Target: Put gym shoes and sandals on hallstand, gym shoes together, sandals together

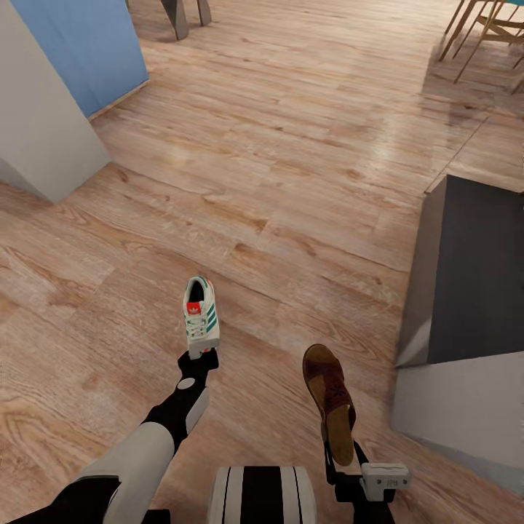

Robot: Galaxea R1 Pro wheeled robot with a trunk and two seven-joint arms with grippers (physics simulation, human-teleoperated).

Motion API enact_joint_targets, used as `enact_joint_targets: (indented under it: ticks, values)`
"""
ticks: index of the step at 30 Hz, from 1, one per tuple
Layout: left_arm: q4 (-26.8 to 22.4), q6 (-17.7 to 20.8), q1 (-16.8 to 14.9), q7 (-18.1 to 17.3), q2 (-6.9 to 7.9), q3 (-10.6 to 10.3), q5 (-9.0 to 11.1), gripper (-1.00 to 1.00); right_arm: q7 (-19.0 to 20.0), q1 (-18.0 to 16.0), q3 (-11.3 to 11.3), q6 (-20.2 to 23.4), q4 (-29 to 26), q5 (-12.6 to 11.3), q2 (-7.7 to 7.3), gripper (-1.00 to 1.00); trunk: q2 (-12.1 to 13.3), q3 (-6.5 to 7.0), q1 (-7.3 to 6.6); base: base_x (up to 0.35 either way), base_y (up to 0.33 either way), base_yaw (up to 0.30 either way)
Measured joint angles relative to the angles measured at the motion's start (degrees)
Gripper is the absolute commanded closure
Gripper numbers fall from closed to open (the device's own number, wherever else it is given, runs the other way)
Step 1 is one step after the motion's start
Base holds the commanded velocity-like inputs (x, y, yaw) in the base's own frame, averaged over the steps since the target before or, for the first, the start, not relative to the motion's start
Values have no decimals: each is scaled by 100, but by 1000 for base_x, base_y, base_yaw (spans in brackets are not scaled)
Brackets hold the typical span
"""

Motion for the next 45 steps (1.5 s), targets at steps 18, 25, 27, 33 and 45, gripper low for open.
enact_joint_targets:
  ticks: [18,25,27,33,45]
  values:
    - [-43,0,0,0,0,-1,-1,100,3,0,4,0,5,-3,0,100,0,1,0,-301,0,0]
    - [-103,0,0,0,0,-1,-2,100,0,1,3,-3,3,2,0,100,0,20,0,-78,0,0]
    - [-110,0,0,0,0,-1,-2,100,-1,2,3,-3,4,2,0,100,0,33,0,-30,0,0]
    - [-119,0,0,-8,0,-1,-2,100,-2,2,1,-5,5,2,0,100,0,78,0,-16,0,0]
    - [-129,0,-1,-17,0,-1,-1,100,-4,2,1,-3,2,2,0,100,0,181,0,-3,0,0]
